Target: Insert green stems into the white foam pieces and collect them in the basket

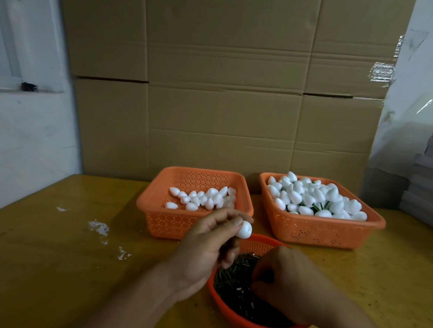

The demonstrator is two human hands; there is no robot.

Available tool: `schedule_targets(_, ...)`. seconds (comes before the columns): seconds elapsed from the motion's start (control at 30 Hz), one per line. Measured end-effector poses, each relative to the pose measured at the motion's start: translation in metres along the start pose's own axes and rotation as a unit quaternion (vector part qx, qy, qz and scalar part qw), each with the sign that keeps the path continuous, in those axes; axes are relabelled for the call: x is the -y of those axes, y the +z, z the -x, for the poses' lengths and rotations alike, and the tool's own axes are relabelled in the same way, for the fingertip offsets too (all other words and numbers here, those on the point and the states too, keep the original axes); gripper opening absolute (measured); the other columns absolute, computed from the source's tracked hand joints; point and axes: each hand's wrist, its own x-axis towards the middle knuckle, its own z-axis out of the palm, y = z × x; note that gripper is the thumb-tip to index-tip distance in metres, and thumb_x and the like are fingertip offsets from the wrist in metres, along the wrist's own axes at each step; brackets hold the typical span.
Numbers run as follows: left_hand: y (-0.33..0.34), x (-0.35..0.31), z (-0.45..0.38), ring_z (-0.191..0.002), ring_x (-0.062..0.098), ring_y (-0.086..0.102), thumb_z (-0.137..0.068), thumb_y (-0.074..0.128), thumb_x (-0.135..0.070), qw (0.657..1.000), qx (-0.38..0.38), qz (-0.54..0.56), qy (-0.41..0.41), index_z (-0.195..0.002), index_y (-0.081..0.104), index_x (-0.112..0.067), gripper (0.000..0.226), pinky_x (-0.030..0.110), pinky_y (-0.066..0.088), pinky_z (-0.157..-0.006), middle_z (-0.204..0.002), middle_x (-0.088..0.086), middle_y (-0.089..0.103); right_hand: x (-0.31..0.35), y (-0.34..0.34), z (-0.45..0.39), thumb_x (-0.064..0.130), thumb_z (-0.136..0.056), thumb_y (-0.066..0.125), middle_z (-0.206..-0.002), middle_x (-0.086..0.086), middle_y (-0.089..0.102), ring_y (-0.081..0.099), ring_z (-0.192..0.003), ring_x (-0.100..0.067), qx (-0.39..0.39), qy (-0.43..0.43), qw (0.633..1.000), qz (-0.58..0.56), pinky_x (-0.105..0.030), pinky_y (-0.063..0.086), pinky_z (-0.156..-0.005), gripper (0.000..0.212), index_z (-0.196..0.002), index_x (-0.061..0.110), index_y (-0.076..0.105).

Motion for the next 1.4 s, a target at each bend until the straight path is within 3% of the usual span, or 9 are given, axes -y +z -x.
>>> schedule_targets(0.17,-0.002,-0.005,0.000,-0.058,0.009,0.044,-0.092,0.063,-0.033,0.997,0.002,0.067,-0.031,-0.109,0.067,-0.006,0.032,0.023,0.033,-0.053,-0.071,-0.002,0.051,-0.002,-0.002,0.001,0.044,-0.085,0.070,-0.091,0.009,0.072,0.065,-0.083,-0.005,-0.024,-0.012,0.999,-0.030,-0.031,0.055,-0.078,0.015,-0.094,0.031,0.073)
schedule_targets(0.3,-0.003,-0.009,0.001,-0.055,0.010,0.040,-0.095,0.061,-0.035,0.993,0.008,0.112,-0.040,-0.090,0.062,-0.014,0.022,0.022,0.031,-0.050,-0.070,0.000,0.045,0.000,-0.002,0.003,0.047,-0.089,0.066,-0.082,0.008,0.073,0.064,-0.073,-0.006,-0.083,-0.037,0.994,-0.053,-0.033,0.053,-0.071,0.018,-0.092,0.032,0.075)
schedule_targets(0.43,-0.003,-0.010,0.000,-0.053,0.010,0.035,-0.092,0.063,-0.048,0.992,-0.002,0.116,-0.040,-0.083,0.063,-0.022,0.028,0.022,0.027,-0.048,-0.066,0.000,0.039,0.000,-0.005,0.004,0.036,-0.096,0.060,-0.067,-0.004,0.066,0.056,-0.057,-0.013,-0.126,-0.087,0.982,-0.114,-0.034,0.045,-0.056,0.025,-0.089,0.016,0.073)
schedule_targets(0.53,-0.002,-0.011,0.001,-0.051,0.010,0.031,-0.088,0.064,-0.055,0.993,-0.013,0.110,-0.040,-0.079,0.067,-0.027,0.029,0.023,0.024,-0.047,-0.064,0.000,0.036,0.000,-0.008,0.007,0.022,-0.099,0.057,-0.065,-0.002,0.063,0.047,-0.048,-0.005,-0.143,-0.121,0.964,-0.189,-0.020,0.032,-0.046,0.019,-0.098,0.020,0.075)
schedule_targets(0.67,-0.002,-0.010,0.001,-0.048,0.009,0.032,-0.084,0.064,-0.058,0.993,-0.022,0.108,-0.045,-0.076,0.065,-0.026,0.034,0.022,0.023,-0.045,-0.063,0.000,0.036,0.007,-0.011,0.010,0.005,-0.095,0.062,-0.078,0.009,0.073,0.062,-0.060,-0.001,-0.200,-0.137,0.916,-0.319,-0.011,0.044,-0.056,0.037,-0.120,0.032,0.068)
schedule_targets(0.83,0.001,-0.008,0.000,-0.045,0.009,0.031,-0.079,0.070,-0.064,0.995,-0.035,0.087,-0.032,-0.073,0.063,-0.026,0.039,0.021,0.023,-0.040,-0.058,0.000,0.035,0.013,-0.010,0.012,0.023,-0.081,0.070,-0.083,0.002,0.079,0.075,-0.079,-0.013,-0.195,-0.154,0.855,-0.456,-0.022,0.059,-0.073,0.023,-0.104,0.022,0.069)
schedule_targets(1.07,0.001,-0.005,0.000,-0.043,0.009,0.030,-0.081,0.064,-0.064,0.997,-0.041,0.057,-0.024,-0.064,0.059,-0.024,0.043,0.022,0.021,-0.040,-0.055,-0.001,0.034,0.015,-0.008,0.014,0.029,-0.082,0.070,-0.079,0.006,0.078,0.075,-0.072,-0.010,-0.222,-0.182,0.859,-0.425,-0.021,0.059,-0.065,0.010,-0.091,0.029,0.074)
schedule_targets(1.17,0.002,-0.004,0.000,-0.042,0.010,0.029,-0.083,0.061,-0.062,0.998,-0.044,0.043,-0.024,-0.063,0.055,-0.022,0.046,0.023,0.020,-0.041,-0.053,0.000,0.033,0.017,-0.008,0.015,0.030,-0.083,0.070,-0.077,0.007,0.077,0.075,-0.070,-0.012,-0.231,-0.178,0.864,-0.411,-0.031,0.062,-0.062,0.008,-0.091,0.031,0.074)
schedule_targets(1.4,0.005,-0.004,0.000,-0.041,0.011,0.028,-0.087,0.059,-0.058,0.998,-0.055,0.016,-0.008,-0.063,0.053,-0.018,0.047,0.023,0.020,-0.040,-0.052,0.002,0.032,0.020,-0.007,0.017,0.013,-0.085,0.076,-0.068,0.011,0.073,0.069,-0.057,-0.014,-0.280,-0.178,0.885,-0.326,-0.041,0.054,-0.052,0.018,-0.086,0.031,0.074)
